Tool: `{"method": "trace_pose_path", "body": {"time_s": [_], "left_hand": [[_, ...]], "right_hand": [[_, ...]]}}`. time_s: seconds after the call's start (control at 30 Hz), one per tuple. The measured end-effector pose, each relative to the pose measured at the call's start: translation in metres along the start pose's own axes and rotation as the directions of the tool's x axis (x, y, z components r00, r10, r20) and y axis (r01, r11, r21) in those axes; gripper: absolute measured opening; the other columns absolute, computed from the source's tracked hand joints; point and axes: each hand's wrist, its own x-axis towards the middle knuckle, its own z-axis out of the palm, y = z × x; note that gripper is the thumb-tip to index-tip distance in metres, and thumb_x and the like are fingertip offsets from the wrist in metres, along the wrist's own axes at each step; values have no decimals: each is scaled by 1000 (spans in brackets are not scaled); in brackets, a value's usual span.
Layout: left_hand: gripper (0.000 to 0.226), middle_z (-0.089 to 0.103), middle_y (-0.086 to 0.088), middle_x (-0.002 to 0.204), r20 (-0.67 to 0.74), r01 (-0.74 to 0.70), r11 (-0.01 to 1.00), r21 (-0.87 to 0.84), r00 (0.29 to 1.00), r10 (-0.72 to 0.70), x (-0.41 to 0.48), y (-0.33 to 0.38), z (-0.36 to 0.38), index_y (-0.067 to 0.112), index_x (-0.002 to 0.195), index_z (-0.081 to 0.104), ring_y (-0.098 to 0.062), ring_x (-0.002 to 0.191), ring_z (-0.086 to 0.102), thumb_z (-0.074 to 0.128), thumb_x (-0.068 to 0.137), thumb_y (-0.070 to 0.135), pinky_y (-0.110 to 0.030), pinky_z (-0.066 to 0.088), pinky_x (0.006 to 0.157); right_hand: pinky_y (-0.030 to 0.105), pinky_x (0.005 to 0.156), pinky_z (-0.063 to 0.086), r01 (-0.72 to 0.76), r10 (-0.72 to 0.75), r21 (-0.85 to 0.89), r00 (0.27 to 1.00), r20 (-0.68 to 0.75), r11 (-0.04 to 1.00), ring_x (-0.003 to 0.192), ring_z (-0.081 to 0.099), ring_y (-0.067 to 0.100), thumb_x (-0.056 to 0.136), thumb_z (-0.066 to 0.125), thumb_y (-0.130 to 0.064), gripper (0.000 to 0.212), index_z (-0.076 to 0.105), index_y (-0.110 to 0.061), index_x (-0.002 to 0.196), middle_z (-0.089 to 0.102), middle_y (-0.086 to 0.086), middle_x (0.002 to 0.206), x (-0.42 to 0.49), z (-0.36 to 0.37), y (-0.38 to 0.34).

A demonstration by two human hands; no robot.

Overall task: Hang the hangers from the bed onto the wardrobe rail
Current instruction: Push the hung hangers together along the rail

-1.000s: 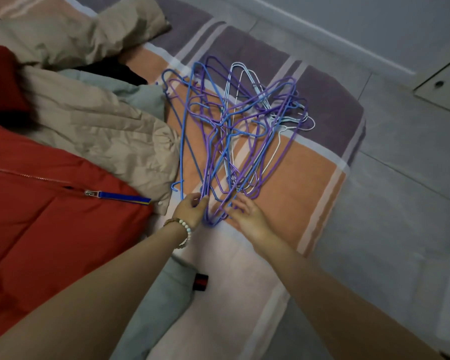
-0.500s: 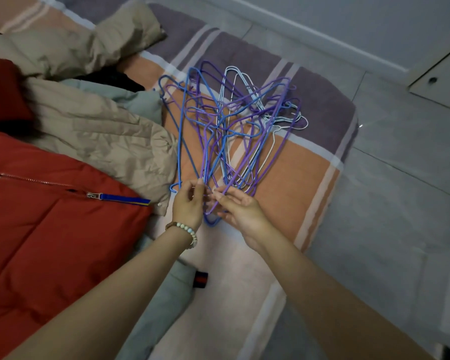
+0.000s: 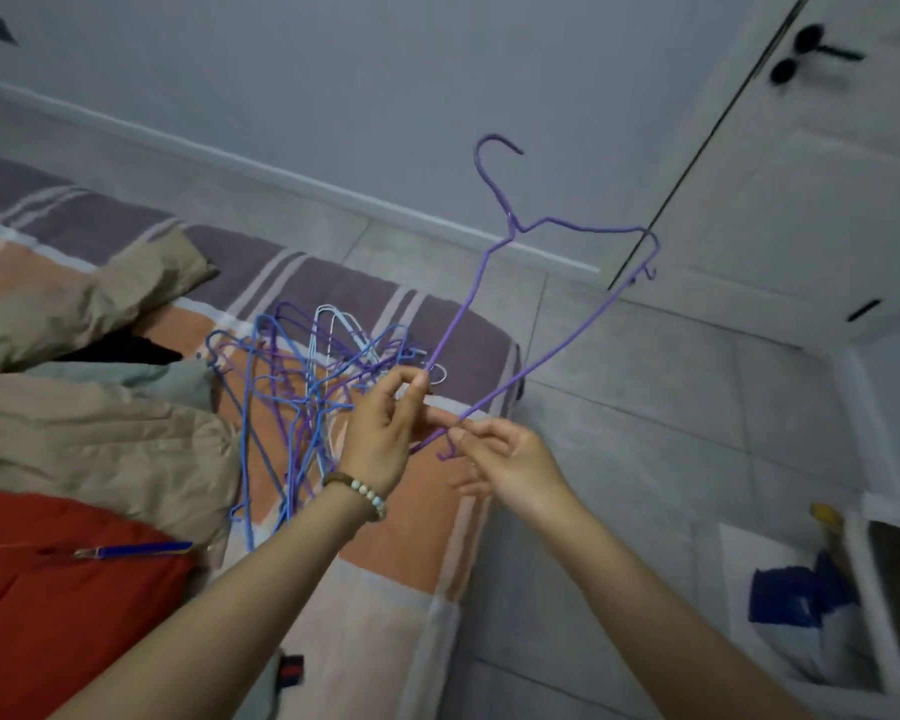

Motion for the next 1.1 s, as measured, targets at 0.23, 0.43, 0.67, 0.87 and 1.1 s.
{"method": "trace_pose_path", "body": {"time_s": [0.23, 0.43, 0.67, 0.87, 1.1], "left_hand": [[23, 46, 1, 30, 269, -174, 982, 72, 952, 149, -5, 130, 88, 10, 75, 50, -13, 35, 51, 42, 96, 15, -15, 46, 46], [23, 41, -3, 31, 582, -290, 957, -13, 776, 243, -37, 251, 191, 8, 75, 50, -22, 42, 52, 42, 94, 17, -22, 55, 56], [27, 59, -7, 44, 809, -457, 888, -48, 504, 303, -118, 377, 316, 13, 81, 59, -25, 55, 64, 40, 94, 25, -25, 57, 61], [34, 71, -7, 72, 868, -522, 833, -183, 312, 386, -207, 431, 416, 2, 88, 60, -24, 58, 68, 36, 96, 25, -24, 53, 47], [35, 70, -4, 67, 867, -580, 758, -299, 167, 470, -297, 455, 534, 10, 79, 60, -25, 57, 69, 38, 93, 33, -21, 48, 44]], "right_hand": [[17, 53, 54, 354, -341, -18, 886, -314, 935, 49, 62, 8, 87, 61, -7, 1, 60, -7, 87, 65, 10, 76, -86, -102, -133], [17, 69, 56, 521, -493, -50, 766, -412, 852, 76, 70, 13, 89, 60, -15, 17, 62, -11, 105, 71, 6, 93, -181, -182, -235], [20, 66, 55, 666, -663, -241, 501, -555, 705, 80, 72, 16, 89, 60, -18, 11, 63, -9, 94, 74, 7, 87, -331, -264, -300], [18, 66, 56, 682, -683, -366, 268, -679, 632, 77, 71, 10, 90, 59, -21, 13, 64, -11, 96, 75, 2, 84, -453, -325, -311], [19, 65, 54, 674, -668, -458, 71, -741, 580, 78, 72, 11, 90, 59, -20, 8, 64, -14, 92, 74, 3, 86, -563, -411, -301]]}}
